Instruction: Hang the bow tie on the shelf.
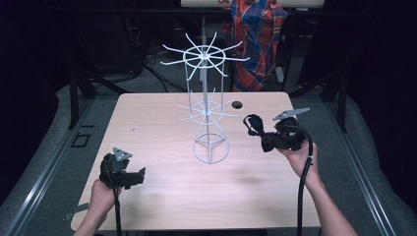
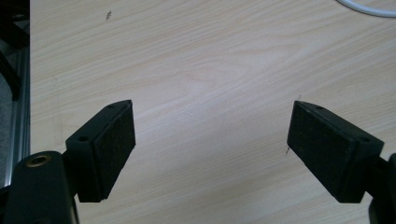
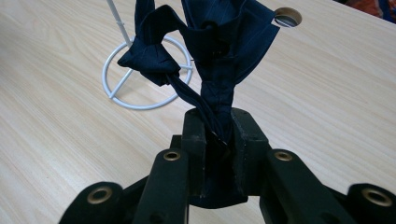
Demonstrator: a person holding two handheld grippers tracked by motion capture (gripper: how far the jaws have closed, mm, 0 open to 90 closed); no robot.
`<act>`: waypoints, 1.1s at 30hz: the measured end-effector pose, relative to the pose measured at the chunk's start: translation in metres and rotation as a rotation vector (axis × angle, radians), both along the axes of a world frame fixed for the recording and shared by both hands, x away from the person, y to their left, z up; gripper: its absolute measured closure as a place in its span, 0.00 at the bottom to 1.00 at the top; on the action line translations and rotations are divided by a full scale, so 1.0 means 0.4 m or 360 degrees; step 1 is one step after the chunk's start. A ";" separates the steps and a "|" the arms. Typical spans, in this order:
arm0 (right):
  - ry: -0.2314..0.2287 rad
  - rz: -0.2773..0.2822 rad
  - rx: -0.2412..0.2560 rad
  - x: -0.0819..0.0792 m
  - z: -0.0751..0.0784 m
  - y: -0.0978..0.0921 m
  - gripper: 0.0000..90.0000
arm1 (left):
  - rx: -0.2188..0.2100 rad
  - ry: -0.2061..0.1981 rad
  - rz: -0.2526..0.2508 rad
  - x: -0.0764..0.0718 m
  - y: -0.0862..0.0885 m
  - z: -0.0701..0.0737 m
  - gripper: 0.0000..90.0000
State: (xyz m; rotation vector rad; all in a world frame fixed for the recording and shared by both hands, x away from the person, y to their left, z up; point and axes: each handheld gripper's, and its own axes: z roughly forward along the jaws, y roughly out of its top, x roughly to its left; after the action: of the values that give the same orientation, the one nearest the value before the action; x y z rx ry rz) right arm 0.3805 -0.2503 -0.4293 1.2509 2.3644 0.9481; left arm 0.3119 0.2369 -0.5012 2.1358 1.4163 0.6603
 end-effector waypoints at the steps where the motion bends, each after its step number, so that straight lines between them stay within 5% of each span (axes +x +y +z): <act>1: -0.0010 0.0004 0.0001 0.000 0.001 -0.002 0.86 | 0.0000 0.0000 0.0001 0.000 0.000 0.000 0.17; 33: -0.0095 0.0024 0.0075 -0.016 0.052 -0.001 0.86 | 0.0002 0.0002 0.0001 0.001 -0.001 -0.002 0.17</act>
State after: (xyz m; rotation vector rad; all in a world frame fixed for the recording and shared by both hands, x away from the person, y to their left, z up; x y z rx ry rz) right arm 0.3740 -0.2506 -0.4086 1.2065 2.3215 1.0367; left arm 0.3122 0.2366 -0.5018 2.1373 1.4174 0.6602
